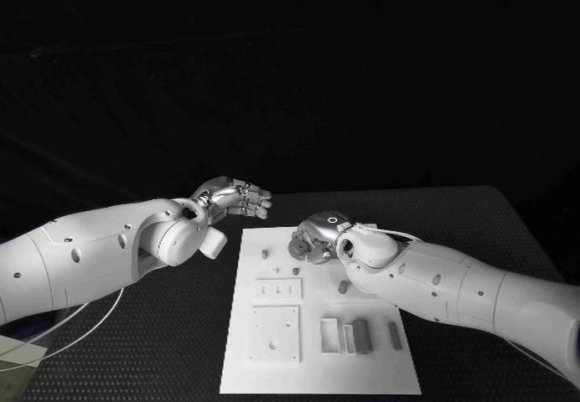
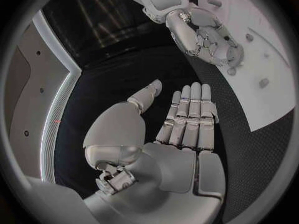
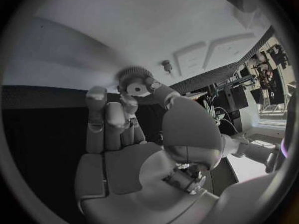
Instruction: Assemble the parts on the task board
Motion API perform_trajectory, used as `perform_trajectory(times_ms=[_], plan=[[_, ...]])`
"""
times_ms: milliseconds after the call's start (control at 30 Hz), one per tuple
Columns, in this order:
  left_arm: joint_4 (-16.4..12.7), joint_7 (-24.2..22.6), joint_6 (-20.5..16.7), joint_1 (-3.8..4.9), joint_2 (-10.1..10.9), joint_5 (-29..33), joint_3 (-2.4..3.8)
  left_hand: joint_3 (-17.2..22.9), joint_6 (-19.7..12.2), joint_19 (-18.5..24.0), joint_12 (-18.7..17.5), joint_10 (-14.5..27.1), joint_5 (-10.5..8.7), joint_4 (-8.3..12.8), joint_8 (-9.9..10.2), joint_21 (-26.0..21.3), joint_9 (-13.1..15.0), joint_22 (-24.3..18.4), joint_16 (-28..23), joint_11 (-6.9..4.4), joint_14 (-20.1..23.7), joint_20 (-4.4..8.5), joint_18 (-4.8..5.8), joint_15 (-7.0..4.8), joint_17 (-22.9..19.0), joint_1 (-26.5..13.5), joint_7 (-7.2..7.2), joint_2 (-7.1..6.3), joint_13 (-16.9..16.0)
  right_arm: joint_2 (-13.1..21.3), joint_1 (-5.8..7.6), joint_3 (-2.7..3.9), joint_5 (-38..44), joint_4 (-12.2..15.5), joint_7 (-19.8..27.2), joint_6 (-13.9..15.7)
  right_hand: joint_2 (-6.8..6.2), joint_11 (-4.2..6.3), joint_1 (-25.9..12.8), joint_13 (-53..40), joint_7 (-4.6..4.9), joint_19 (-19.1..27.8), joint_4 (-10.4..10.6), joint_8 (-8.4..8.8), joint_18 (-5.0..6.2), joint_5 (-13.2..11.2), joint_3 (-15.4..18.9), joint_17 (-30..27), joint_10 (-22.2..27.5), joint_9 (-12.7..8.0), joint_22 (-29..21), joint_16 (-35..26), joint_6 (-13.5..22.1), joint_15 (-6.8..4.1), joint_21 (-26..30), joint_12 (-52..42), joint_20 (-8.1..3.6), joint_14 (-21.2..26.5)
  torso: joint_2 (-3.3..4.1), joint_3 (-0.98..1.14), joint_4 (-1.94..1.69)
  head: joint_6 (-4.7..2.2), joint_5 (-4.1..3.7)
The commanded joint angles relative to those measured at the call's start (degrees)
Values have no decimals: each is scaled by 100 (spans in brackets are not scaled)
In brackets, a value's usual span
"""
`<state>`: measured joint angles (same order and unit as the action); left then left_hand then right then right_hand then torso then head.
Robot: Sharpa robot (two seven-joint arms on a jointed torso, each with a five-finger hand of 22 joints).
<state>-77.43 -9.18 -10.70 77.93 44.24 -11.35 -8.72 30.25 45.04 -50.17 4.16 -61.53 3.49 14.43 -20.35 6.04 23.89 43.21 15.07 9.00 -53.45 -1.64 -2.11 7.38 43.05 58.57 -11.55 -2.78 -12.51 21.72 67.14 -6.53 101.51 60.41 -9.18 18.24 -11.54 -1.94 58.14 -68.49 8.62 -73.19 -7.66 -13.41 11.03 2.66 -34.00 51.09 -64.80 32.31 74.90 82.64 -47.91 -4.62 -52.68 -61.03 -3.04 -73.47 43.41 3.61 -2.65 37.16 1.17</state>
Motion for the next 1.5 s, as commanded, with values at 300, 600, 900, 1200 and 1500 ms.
perform_trajectory(times_ms=[300, 600, 900, 1200, 1500], plan=[[-10, -38, 7, 11, -11, -12, 6, -10, -50, 21, -24, 8, -34, -23, 37, -37, 1, 11, -24, 17, -12, -27, 58, 29, 12, -15, -10, -31, -10, -35, -13, -9, 7, 1, 37, -58, 239, 47, 92, 6, -65, 15, -74, -120, 397, 12, -21, 2, -5, 73, 112, -15, -222, -16, -5, -32, -35, -13, 0, -1, 0, 6, 9], [-13, -36, 7, 11, -9, -12, 6, -10, -53, 21, -24, 8, -34, -24, 39, -38, 2, 12, -27, 17, -13, -27, 58, 29, 14, -14, -12, -31, -11, -26, -14, -9, 72, -6, 0, -89, 506, 103, 166, 24, -123, 43, -334, -190, 397, 12, 56, 3, -15, 137, 117, -21, -350, -70, -26, -32, -21, -9, 0, 1, 5, 9, 12], [-4, -39, 5, 11, -15, -12, 6, -9, -53, 20, -24, 8, -34, -25, 39, -39, 3, 13, -29, 17, -14, -27, 58, 29, 16, -13, -13, -28, -12, -27, -16, -8, 281, 56, -197, 238, 553, 135, 120, 34, -157, 41, -438, -244, 397, 11, 103, 3, -25, 192, 113, -23, -439, -101, -37, -31, -13, -11, -5, 4, 1, -1, 6], [-15, -41, -2, 11, 2, -12, 6, -8, -53, 20, -23, 9, -35, -27, 40, -41, 5, 14, -31, 17, -14, -28, 58, 30, 18, -13, -13, -27, -14, 8, -15, 5, 468, 215, -388, 584, 524, 150, 96, 42, -172, 25, -463, -261, 397, 11, 112, 6, -46, 214, 109, -20, -471, -116, -44, -31, -16, -17, -2, 3, 4, -7, 14], [-22, -45, -4, 11, 9, -12, 6, -9, -57, 20, -23, 10, -34, -28, 42, -44, 7, 15, -35, 17, -15, -28, 58, 30, 21, -12, -15, -29, -16, -24, -14, 33, 545, 293, -456, 594, 484, 154, 84, 49, -174, 16, -477, -252, 397, 11, 113, 7, -57, 219, 106, -19, -459, -121, -46, -29, -21, -19, 1, 2, 6, -4, 18]])
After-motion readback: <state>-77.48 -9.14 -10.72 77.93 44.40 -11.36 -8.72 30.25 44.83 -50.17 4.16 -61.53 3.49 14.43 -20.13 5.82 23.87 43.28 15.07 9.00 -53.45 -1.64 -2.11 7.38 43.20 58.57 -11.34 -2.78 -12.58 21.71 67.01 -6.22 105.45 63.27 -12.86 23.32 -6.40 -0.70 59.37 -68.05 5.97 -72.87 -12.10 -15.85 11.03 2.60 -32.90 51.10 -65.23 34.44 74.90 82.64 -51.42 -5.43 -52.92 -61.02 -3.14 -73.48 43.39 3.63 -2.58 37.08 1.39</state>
